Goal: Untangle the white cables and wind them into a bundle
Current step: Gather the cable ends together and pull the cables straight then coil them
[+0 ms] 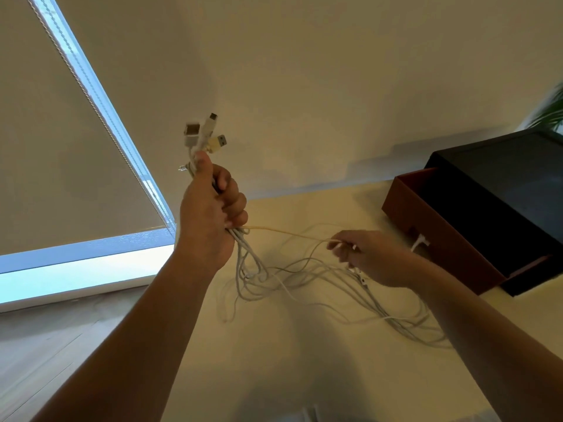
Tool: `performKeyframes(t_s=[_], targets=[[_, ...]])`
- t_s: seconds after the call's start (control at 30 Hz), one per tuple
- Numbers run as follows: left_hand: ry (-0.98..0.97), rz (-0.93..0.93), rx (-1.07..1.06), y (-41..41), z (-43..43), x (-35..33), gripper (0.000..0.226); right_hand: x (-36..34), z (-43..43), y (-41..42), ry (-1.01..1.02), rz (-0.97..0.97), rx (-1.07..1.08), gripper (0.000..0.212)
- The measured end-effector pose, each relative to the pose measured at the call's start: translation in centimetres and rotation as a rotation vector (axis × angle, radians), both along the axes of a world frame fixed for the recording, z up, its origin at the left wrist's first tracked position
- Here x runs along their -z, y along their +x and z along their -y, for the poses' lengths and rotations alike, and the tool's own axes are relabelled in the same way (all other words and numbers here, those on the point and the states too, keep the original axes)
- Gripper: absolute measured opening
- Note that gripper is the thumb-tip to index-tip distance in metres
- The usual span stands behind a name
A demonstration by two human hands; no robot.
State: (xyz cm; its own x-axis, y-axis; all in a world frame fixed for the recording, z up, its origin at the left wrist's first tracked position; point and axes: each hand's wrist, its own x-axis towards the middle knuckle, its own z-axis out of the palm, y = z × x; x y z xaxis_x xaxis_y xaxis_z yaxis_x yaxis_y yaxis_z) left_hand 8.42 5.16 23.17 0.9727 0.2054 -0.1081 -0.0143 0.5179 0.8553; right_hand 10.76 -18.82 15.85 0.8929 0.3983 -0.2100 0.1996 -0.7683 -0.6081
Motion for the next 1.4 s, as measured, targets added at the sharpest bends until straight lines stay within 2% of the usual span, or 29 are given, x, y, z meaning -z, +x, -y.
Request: performKeyframes(t_s=[0.1,0.17,0.23,0.37,0.43,0.5,0.63,0.73,0.87,1.0,1.07,1.3,1.4], targets=[[-0.008,0.029,0.056,0.0,1.0,0.7,0.049,-1.4,-2.9,-1.3,0.085,0.047,-0.140,0.037],[-0.021,0.041,0.087,-0.1,1.8,1.1,0.047,-2.4,-5.3,-2.2,0.248,0.069,-0.183,0.040],[-0.048,0.052,0.115,-0.3,2.4,1.3,0.047,-2.6,-7.2,-2.7,0.327,0.116,-0.197,0.036],[-0.086,0.062,0.149,-0.8,2.7,1.2,0.050,-1.4,-8.8,-2.8,0.336,0.204,-0.217,0.037],[-0.067,0.069,0.161,-0.9,2.6,1.2,0.049,-1.1,-9.2,-2.9,0.355,0.208,-0.254,0.032],[-0.056,0.084,0.161,-0.7,2.3,1.1,0.046,-1.4,-9.2,-3.1,0.383,0.177,-0.233,0.036],[-0.182,0.110,0.142,0.0,1.2,0.6,0.033,-1.4,-8.2,-2.8,0.315,0.247,-0.184,0.035],[-0.287,0.091,0.152,0.2,0.8,0.9,0.026,-1.0,-7.5,-2.6,0.265,0.200,-0.190,0.032],[-0.321,0.103,0.229,0.1,0.8,1.1,0.011,-0.8,-7.0,-2.7,0.320,0.114,-0.219,0.032],[-0.175,0.089,0.253,0.4,1.1,1.0,0.031,-0.2,-6.7,-2.7,0.397,0.007,-0.219,0.033],[-0.119,0.041,0.253,0.6,1.1,1.0,0.033,0.0,-6.8,-2.8,0.413,-0.017,-0.227,0.035],[-0.120,0.010,0.073,0.5,1.8,1.6,0.042,0.0,-6.5,-2.8,0.390,-0.007,-0.228,0.035],[-0.156,-0.016,0.060,0.4,2.2,1.3,0.049,0.2,-6.5,-3.0,0.376,-0.012,-0.209,0.034]])
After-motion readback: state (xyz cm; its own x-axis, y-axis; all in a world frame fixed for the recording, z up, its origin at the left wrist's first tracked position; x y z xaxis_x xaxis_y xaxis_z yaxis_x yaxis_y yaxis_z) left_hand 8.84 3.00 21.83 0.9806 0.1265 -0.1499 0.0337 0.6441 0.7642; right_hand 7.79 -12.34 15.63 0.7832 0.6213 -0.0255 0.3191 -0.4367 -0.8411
